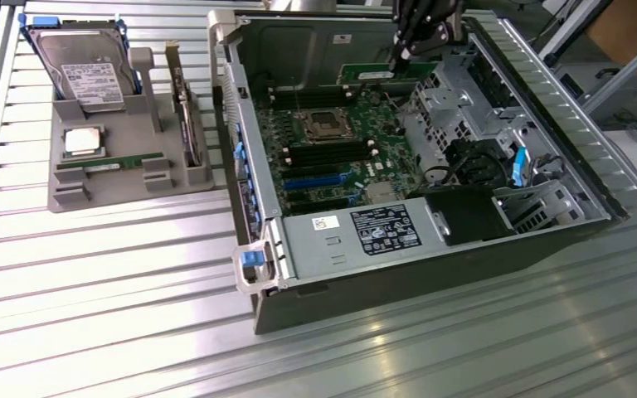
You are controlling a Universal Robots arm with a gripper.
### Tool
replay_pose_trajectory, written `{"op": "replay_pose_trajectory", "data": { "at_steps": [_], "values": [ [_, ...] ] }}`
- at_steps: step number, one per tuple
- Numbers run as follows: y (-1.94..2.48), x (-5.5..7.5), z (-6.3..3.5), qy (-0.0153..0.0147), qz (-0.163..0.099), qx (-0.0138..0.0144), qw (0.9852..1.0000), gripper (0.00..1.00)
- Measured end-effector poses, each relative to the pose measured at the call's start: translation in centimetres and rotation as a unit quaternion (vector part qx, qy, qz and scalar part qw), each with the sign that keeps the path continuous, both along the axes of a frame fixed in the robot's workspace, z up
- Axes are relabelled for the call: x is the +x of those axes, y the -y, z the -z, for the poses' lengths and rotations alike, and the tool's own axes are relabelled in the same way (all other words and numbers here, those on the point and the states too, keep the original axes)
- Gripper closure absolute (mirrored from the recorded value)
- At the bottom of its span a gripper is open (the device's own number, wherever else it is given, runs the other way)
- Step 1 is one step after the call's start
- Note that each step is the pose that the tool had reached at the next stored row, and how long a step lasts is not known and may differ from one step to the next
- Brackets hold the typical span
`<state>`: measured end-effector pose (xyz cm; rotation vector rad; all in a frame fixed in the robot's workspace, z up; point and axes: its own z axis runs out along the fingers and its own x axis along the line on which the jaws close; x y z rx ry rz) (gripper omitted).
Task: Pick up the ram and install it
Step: 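Insert the ram into the slot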
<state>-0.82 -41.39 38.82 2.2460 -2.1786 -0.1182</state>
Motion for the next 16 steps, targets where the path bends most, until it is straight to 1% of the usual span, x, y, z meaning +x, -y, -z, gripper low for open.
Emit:
{"op": "replay_pose_trajectory", "data": {
  "at_steps": [4,16],
  "values": [
    [0.0,0.0,0.44,0.0,0.0,0.0,1.0,0.88],
    [0.0,0.0,1.36,0.0,0.0,0.0,1.0,0.88]
  ]
}}
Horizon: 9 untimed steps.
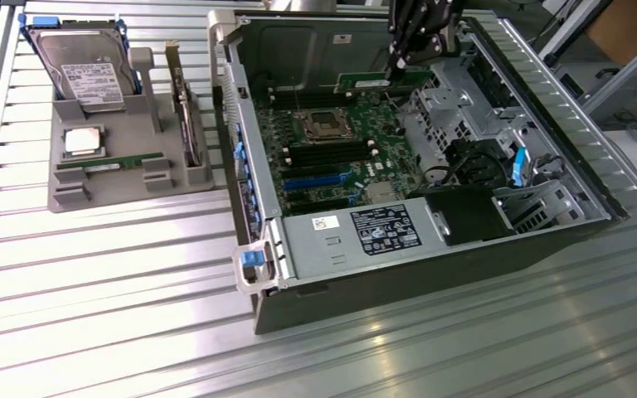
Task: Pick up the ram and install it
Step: 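Insert the ram into the slot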
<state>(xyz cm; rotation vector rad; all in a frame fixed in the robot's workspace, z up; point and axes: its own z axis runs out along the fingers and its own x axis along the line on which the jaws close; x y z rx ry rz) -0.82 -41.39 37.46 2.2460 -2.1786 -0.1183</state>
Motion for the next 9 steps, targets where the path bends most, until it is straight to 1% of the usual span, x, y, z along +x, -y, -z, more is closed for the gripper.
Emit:
{"op": "replay_pose_trajectory", "data": {
  "at_steps": [9],
  "values": [
    [0.0,0.0,0.58,0.0,0.0,0.0,1.0,0.88]
  ]
}}
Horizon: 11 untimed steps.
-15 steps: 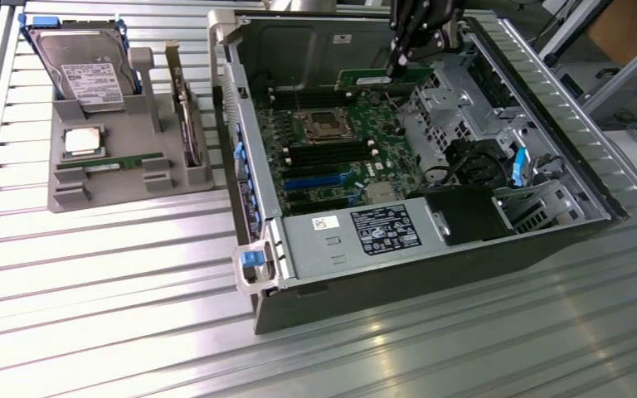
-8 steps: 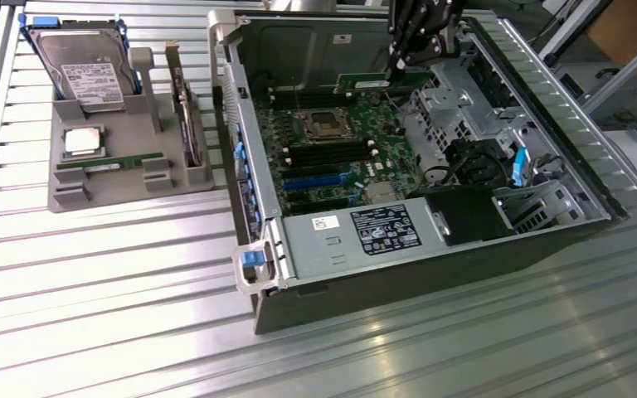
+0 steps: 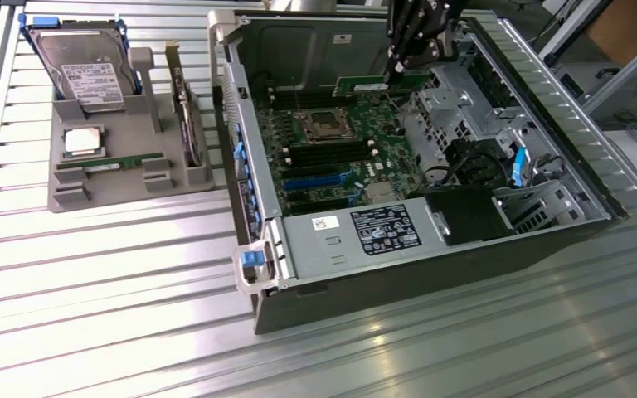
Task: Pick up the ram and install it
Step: 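Insert the ram into the slot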
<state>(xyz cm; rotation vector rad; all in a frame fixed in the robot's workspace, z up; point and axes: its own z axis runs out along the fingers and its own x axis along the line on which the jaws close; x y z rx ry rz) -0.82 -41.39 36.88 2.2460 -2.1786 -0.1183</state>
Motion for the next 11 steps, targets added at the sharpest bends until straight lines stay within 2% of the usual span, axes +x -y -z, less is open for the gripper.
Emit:
{"op": "replay_pose_trajectory", "data": {
  "at_steps": [11],
  "values": [
    [0.0,0.0,0.94,0.0,0.0,0.0,1.0,0.88]
  ]
}}
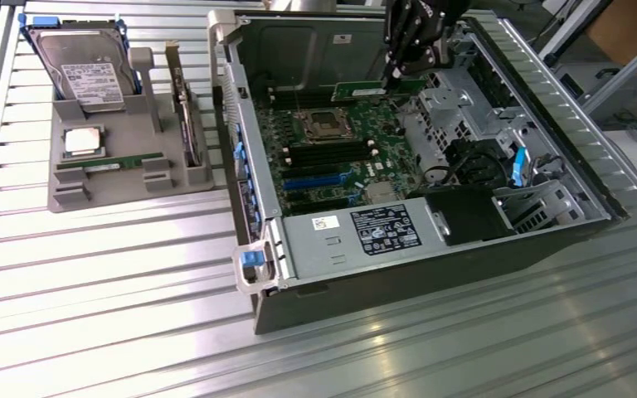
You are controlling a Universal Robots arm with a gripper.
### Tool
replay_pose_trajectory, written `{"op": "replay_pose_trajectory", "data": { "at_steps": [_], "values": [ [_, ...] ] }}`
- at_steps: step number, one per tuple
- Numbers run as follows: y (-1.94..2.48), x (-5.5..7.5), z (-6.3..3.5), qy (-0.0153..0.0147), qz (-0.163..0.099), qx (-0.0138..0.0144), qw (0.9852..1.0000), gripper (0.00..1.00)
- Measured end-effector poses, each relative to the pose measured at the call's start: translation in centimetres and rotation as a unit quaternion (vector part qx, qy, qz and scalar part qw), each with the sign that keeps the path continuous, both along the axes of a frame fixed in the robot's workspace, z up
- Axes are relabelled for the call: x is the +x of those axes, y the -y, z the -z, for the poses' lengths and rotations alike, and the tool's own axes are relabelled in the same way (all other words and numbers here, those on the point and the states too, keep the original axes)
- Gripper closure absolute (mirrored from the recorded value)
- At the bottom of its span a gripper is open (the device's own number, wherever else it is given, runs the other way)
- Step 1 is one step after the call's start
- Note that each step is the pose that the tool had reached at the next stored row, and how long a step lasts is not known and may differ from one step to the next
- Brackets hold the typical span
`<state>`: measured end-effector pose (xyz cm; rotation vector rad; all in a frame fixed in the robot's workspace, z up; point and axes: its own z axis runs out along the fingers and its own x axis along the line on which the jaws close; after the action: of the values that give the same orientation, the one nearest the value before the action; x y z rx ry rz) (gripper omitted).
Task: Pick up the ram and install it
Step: 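Insert the ram into the slot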
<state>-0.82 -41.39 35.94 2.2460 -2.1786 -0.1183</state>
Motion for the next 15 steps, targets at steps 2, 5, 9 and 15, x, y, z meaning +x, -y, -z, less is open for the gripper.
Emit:
{"op": "replay_pose_trajectory", "data": {
  "at_steps": [2,5,9,15],
  "values": [
    [0.0,0.0,0.23,0.0,0.0,0.0,1.0,0.88],
    [0.0,0.0,0.66,0.0,0.0,0.0,1.0,0.88],
    [0.0,0.0,0.95,0.0,0.0,0.0,1.0,0.88],
    [0.0,0.0,1.35,0.0,0.0,0.0,1.0,0.88]
  ]
}}
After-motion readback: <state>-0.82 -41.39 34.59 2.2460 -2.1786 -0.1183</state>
